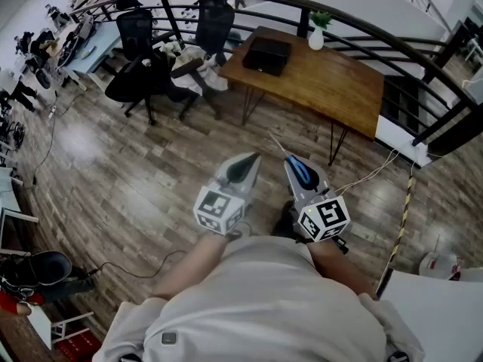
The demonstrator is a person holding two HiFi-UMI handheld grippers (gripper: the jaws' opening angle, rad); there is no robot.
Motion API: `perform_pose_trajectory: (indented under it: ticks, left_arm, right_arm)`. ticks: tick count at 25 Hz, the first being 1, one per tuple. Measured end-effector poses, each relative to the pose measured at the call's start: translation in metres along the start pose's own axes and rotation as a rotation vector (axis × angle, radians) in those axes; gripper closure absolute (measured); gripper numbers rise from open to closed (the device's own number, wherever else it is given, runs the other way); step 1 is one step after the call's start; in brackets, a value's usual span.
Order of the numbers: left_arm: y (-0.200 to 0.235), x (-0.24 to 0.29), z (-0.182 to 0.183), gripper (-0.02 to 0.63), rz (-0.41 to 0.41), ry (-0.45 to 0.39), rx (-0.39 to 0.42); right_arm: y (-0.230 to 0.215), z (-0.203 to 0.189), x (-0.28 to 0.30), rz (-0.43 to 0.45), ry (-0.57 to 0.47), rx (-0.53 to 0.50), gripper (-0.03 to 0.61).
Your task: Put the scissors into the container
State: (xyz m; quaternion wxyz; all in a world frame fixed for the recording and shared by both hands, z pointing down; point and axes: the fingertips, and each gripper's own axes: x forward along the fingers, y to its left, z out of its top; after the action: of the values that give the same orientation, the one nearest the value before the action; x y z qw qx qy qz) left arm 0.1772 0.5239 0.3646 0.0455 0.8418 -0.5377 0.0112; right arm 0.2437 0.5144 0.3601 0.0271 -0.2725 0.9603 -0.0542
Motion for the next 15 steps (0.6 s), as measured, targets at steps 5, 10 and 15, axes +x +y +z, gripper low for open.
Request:
perform_pose_trajectory:
  ticks: [5,10,15]
  left_arm:
    - [0.0,0.001,0.009,0.611,-0.001,-0.002,-0.009]
    - [0.008,0.003,0.005,0.611,0.006,-0.001,-0.026]
    - [0.017,0.012,-0.001,0.611,0.02,0.007,-0.044]
  right_arm:
    - [-0.001,0.006,0.003,-0.006,0.011,0.014,0.526]
    - [-0.002,0.0,0.01,0.009,0.015,0.012,0.526]
    - [-0.011,-0.006,0.021,0.023,0.033,0.033,0.526]
